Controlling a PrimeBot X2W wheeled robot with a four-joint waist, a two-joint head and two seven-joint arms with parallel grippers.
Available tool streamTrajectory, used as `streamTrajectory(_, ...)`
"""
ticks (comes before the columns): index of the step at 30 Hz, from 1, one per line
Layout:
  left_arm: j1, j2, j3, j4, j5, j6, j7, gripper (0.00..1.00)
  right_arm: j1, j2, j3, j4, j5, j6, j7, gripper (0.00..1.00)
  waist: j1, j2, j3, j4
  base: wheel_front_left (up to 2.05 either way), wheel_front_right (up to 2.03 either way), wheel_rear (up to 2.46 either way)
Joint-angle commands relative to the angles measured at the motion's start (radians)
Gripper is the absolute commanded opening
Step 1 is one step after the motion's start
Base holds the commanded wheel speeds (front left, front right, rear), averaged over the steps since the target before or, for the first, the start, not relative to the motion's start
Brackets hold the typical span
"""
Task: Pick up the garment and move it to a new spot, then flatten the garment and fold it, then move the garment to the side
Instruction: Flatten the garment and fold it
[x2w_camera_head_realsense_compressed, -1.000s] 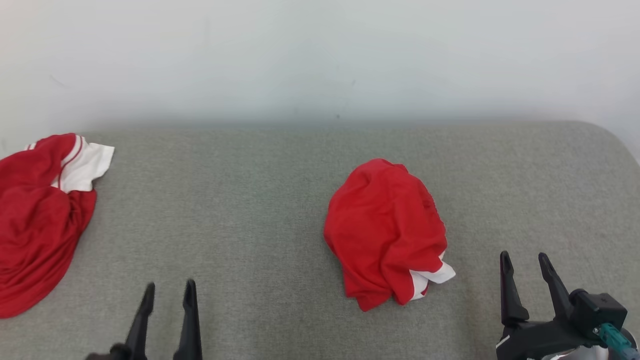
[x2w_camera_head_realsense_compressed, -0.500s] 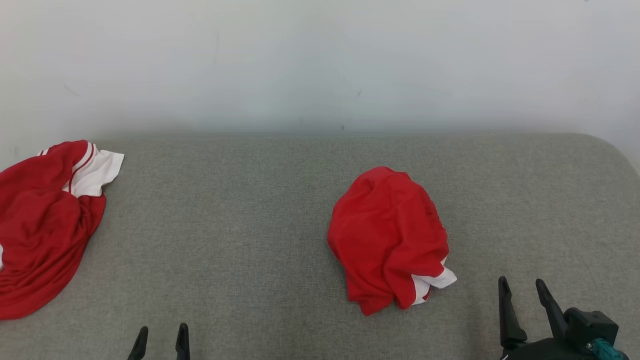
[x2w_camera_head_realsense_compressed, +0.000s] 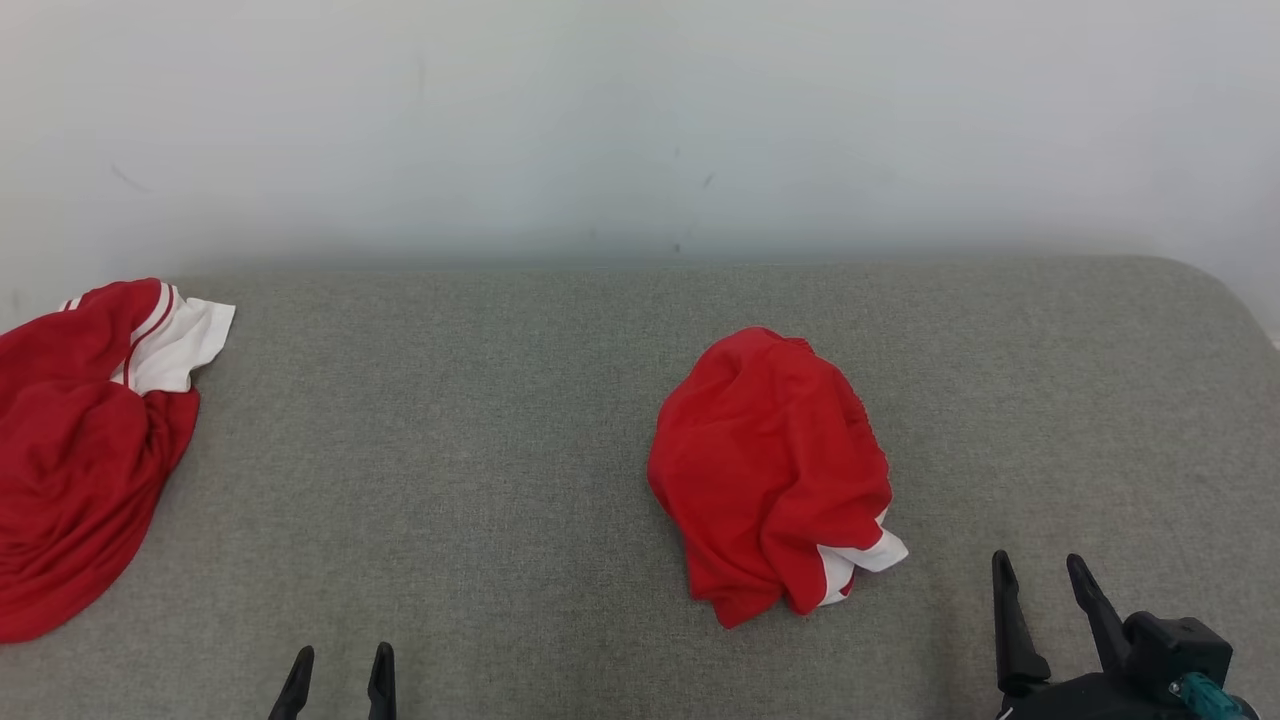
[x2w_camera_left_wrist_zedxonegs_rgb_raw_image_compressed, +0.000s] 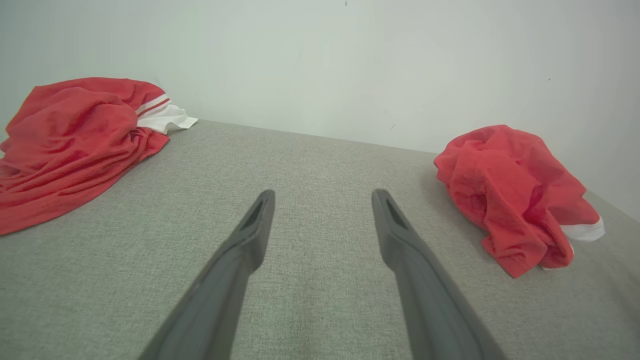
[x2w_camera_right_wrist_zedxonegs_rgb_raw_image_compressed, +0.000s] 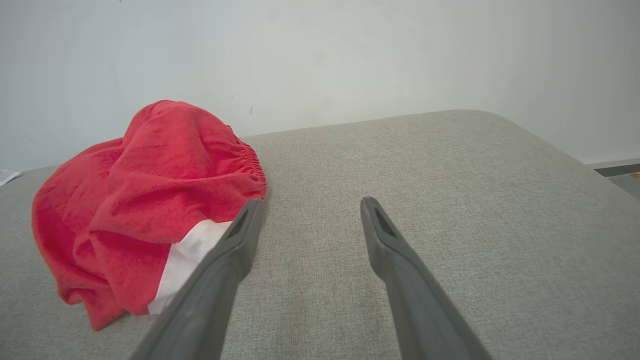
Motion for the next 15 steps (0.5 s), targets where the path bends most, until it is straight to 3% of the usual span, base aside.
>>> streamTrajectory(1, -0.012, 0.006, -0.005, -0.004, 0.0, -0.001, -0.003, 1.0, 0.0, -0.001, 0.002, -0.003, -0.003, -0.002, 0.0, 1.0, 0.0001, 0.0, 0.001, 0.0, 0.0, 0.0, 0.0)
streamTrajectory(15, -0.056, 0.025, -0.06, -0.017, 0.014, -0.001, -0.003, 1.0, -0.02, -0.001, 0.027, -0.02, 0.006, -0.002, 0.005, 1.0, 0.0001, 0.0, 0.021, -0.031, 0.0, 0.0, 0.0)
